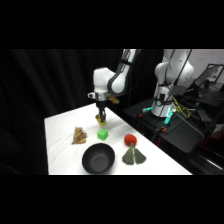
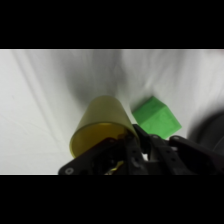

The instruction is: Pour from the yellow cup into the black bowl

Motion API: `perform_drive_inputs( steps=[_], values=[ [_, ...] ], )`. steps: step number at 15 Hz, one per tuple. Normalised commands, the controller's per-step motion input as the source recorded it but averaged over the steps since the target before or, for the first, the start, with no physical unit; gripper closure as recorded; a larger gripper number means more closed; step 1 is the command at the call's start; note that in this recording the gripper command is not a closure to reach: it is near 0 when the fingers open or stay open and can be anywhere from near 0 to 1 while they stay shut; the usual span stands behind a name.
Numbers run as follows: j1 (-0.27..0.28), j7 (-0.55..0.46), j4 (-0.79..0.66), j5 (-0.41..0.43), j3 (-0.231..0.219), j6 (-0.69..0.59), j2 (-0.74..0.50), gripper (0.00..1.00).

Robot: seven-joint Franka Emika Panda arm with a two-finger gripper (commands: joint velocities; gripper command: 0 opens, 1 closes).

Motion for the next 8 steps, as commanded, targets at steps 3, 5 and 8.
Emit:
perform_drive_inputs(
  steps=[3,5,8],
  values=[
    [-0.067,0.21,0.19,-0.206,0.031,0.14,0.25,0.25],
    [-0.054,0.23,0.15,-0.219,0.006,0.07,0.12,0.25],
    [-0.031,0.24,0.14,-0.216,-0.029,-0.07,0.04,0.00]
  ],
)
